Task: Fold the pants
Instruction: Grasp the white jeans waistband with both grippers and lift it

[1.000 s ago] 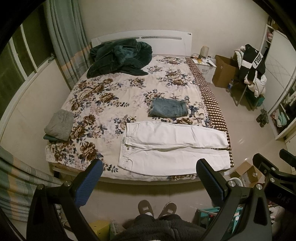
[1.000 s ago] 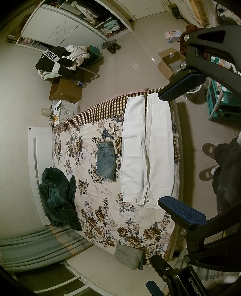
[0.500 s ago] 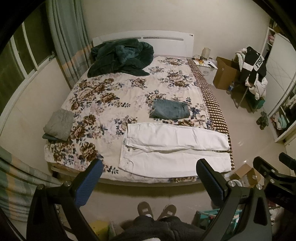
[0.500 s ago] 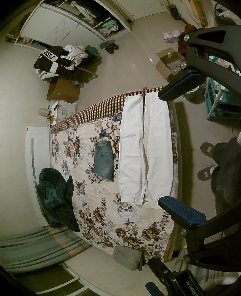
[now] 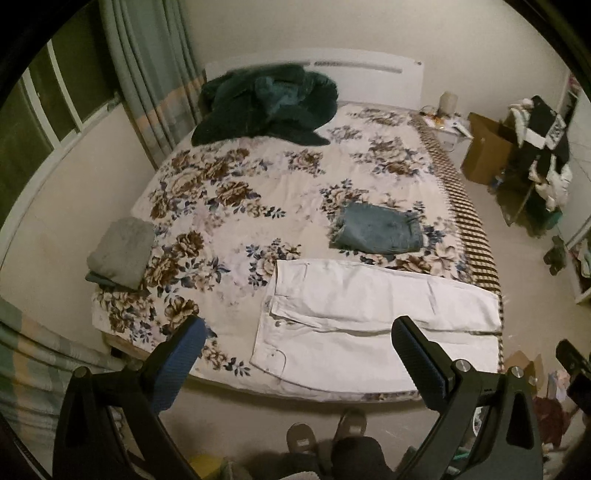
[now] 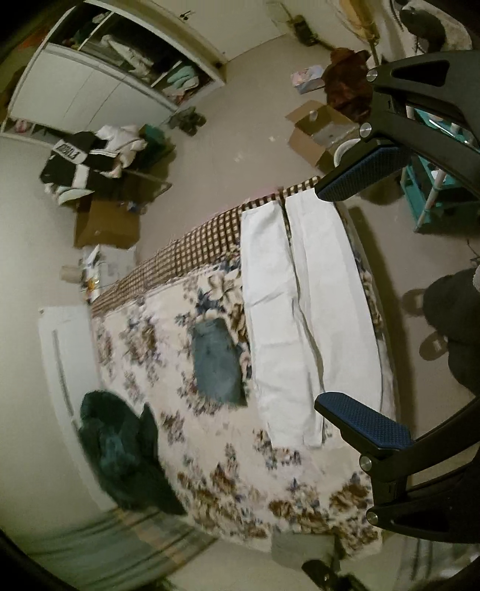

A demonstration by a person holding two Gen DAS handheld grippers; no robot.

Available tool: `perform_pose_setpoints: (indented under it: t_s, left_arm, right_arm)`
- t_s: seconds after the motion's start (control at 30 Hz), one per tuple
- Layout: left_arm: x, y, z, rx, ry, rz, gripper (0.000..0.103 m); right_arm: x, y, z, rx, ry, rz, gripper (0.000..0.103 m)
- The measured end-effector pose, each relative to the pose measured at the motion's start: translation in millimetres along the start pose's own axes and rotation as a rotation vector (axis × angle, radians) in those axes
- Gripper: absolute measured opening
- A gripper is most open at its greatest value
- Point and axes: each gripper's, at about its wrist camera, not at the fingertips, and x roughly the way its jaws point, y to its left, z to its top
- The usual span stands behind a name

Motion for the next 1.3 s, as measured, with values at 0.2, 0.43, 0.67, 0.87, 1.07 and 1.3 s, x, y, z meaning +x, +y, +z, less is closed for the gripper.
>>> perform_pose_setpoints:
  t_s: [0.2, 0.43, 0.67, 0.87, 1.07, 1.3]
  left_arm:
    - [95, -22, 34, -0.045, 0.100, 0.069, 0.103]
    - [224, -49, 75, -0.153, 0.290, 0.120, 0.103]
    - [395, -46, 81, -0.420, 0.586, 0.100, 0.103]
    - [517, -35, 66, -0.653, 0.715, 0.088, 0.103]
    - [601, -31, 55, -0.789, 0.778, 0.116, 0.103]
    - [632, -35, 40, -0.710, 0.816, 0.253, 0.076]
  right_arm:
    - [125, -7, 58, 0.011, 0.097, -0.027, 0.103]
    - [313, -33, 124, 0.064, 0.280, -0.014, 0.103]
    - [508, -90, 168, 0.255, 0.450, -0.042, 0.103]
    - [647, -145, 169, 0.441, 0.547, -0.097, 0.103]
    - [732, -169, 143, 0.550, 0.633, -0.107, 0.103]
    - [795, -176, 129, 0.639, 0.699, -0.104, 0.103]
